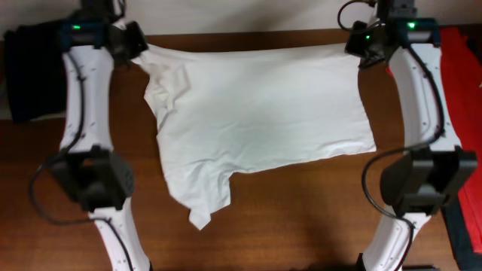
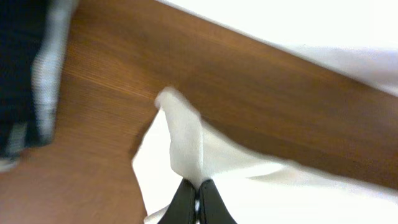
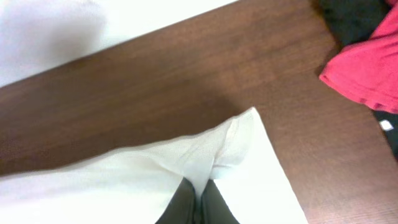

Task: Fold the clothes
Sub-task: 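Lift the shirt with both grippers and stretch it toward the back, then lay the shirt flat and release both grippers, moving them aside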

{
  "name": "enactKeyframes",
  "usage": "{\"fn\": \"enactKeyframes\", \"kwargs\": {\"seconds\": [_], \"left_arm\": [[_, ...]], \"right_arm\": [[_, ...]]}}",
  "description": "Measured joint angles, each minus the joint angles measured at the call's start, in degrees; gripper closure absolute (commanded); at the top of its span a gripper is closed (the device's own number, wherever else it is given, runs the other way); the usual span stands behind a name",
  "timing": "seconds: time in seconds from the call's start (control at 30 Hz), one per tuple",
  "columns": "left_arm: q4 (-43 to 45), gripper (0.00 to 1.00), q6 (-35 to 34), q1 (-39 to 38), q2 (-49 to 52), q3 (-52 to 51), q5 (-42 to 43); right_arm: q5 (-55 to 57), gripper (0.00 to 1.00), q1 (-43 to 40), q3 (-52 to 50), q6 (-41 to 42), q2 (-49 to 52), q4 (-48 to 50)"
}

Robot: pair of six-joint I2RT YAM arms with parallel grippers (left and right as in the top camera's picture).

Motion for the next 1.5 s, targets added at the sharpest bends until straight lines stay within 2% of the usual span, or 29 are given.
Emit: {"fn": "enactKeyframes", "kwargs": {"seconds": [0.17,0.33,0.53,0.7,0.9,1.2,1.5], "left_arm": [[6.7,0.99,0.0,-1.2,10.5,0.0,0.1],[7.8,0.99,0.0,-1.2,12.4,0.0,0.1],[-3.2,0.99,0.0,-1.2,12.0,0.0,3.8],[-12.7,0.99,0.0,-1.2,7.5,0.0,5.2],[-17.9,0.99,0.7,-1.0,5.1,0.0,5.2],[-31.8,0.99,2.2,-0.9,3.2,0.0,5.2],[-32.7,0.99,2.8,-5.0,3.1,-2.7,5.0]], "right_arm": [[0.6,0.96,0.0,0.0,0.0,5.1,2.4],[5.0,0.96,0.0,0.0,-0.1,7.0,2.5],[7.1,0.96,-1.4,0.0,-0.2,7.1,3.5],[1.5,0.96,-4.1,0.0,-1.9,7.1,3.4],[-0.7,0.96,-4.6,0.0,-3.7,7.1,1.9],[-1.2,0.96,-4.6,0.0,-4.6,7.2,0.9],[1.6,0.96,-5.4,0.0,-4.7,10.6,0.2]]}}
